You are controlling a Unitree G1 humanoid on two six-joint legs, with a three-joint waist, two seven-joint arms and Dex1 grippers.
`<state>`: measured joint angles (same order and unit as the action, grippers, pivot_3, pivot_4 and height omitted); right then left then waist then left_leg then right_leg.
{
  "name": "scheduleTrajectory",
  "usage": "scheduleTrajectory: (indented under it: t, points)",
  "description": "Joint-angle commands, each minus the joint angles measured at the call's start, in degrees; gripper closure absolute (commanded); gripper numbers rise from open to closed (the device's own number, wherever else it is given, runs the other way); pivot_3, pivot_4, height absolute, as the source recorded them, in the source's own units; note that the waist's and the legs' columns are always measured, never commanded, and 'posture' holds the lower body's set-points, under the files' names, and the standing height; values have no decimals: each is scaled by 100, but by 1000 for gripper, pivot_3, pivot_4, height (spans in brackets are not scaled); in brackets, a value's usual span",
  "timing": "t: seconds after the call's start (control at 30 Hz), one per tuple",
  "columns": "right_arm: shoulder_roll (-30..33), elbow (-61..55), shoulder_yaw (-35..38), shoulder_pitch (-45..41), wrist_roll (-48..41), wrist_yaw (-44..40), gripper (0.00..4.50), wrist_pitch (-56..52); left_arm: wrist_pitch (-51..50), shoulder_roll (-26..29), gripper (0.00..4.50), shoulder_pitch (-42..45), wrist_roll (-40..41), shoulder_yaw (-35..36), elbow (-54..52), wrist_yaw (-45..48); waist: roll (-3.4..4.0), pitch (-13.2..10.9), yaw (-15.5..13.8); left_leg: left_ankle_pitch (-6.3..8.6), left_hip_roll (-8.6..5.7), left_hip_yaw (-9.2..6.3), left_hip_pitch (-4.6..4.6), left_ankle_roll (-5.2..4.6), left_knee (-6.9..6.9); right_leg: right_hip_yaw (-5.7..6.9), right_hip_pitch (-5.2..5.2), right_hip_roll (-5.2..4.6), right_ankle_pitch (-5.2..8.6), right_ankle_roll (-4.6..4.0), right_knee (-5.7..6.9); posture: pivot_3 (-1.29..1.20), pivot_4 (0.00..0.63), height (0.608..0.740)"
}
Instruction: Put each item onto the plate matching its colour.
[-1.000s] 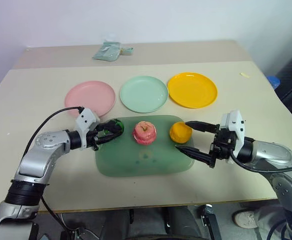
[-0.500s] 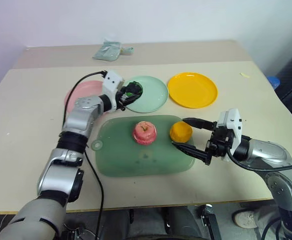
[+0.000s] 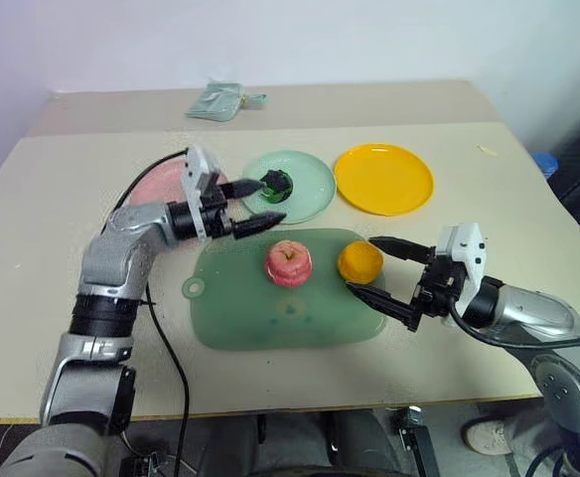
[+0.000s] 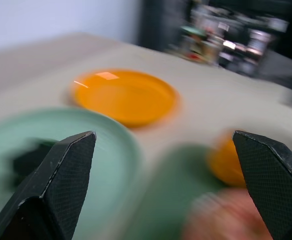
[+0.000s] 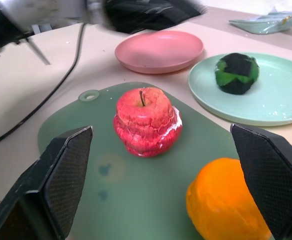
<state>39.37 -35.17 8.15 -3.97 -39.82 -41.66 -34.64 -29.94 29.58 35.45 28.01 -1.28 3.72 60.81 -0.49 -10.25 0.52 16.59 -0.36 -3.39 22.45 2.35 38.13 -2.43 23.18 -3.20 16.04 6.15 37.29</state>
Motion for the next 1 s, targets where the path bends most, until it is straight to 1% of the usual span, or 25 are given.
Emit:
scheduleTrajectory:
  t: [0.03,0.2,0.3,0.37,0.4,0.43,0.5,0.57,0.6,0.67,0.73,0.83,1.0]
  points:
    - [9,-55,7,-273,-125,-1,0,-19,10,213,49,-150,-233,-480,-657,232,0,0,-2,0,-2,1,-1,0,0,-1,-3,-1,0,0,0,0,150,740]
    - [-4,56,-96,-416,-93,-42,0,-37,130,321,49,-379,-650,-1061,-885,304,1,0,17,1,-12,1,-2,-2,-2,0,-2,2,1,-1,-3,0,150,740]
    - [9,46,-91,-427,-108,-47,0,-44,288,416,49,-416,-1107,-1389,-752,217,2,0,19,1,-10,1,-2,-2,-4,-1,-1,5,1,-1,-2,0,150,740]
    - [22,21,-66,-402,-120,-52,0,-40,439,391,555,-390,-1278,-1421,-600,120,1,0,18,1,-11,1,-3,-2,-4,-1,-1,5,1,-1,-2,0,150,740]
    - [31,8,-42,-371,-125,-62,0,-31,503,339,783,-371,-1275,-1353,-561,76,1,0,16,1,-11,1,-3,-2,-4,-1,-1,5,1,-1,-2,0,150,740]
    - [38,-3,-20,-342,-128,-69,0,-23,519,284,1244,-349,-1212,-1254,-545,43,1,1,16,1,-10,2,-3,-2,-3,-1,-2,5,1,-1,-2,0,150,740]
    - [47,-22,16,-263,-116,-81,0,4,362,140,1244,-271,-834,-880,-571,-27,1,0,8,1,-10,1,-3,-2,-3,-1,-2,5,1,-1,-2,0,150,740]
    - [55,-44,48,-190,-97,-82,0,28,135,0,1244,-172,-413,-360,-489,-211,-1,-1,7,1,-9,1,-1,-2,-2,-1,-2,4,0,-1,-2,0,150,740]
    - [58,-58,66,-165,-100,-77,0,31,113,-27,1244,-112,-330,-96,-365,-382,-2,-1,13,1,-9,0,0,-3,-1,-1,-1,4,0,-1,-2,0,150,740]
    - [64,-89,102,-116,-109,-62,0,36,362,-15,1244,55,-471,449,121,-1035,-2,-1,19,1,-8,0,-1,-2,-1,-1,0,4,0,-1,0,0,150,740]
    - [71,-101,126,-85,-116,-59,0,41,525,46,1244,205,-701,742,573,-1595,-1,-1,37,1,-8,0,-4,-3,-1,-1,0,7,0,-1,1,0,150,740]
    - [63,-97,105,-88,-106,-55,0,37,724,305,1244,366,-1260,869,1359,-2358,-1,-1,43,2,-8,1,-5,-4,-3,-3,2,10,0,-1,1,0,150,740]
    - [50,83,-54,-345,-31,-91,0,22,689,417,1244,499,-1547,843,2003,-2671,-8,-3,-20,1,-14,-1,1,-3,0,1,3,2,0,0,1,0,150,740]
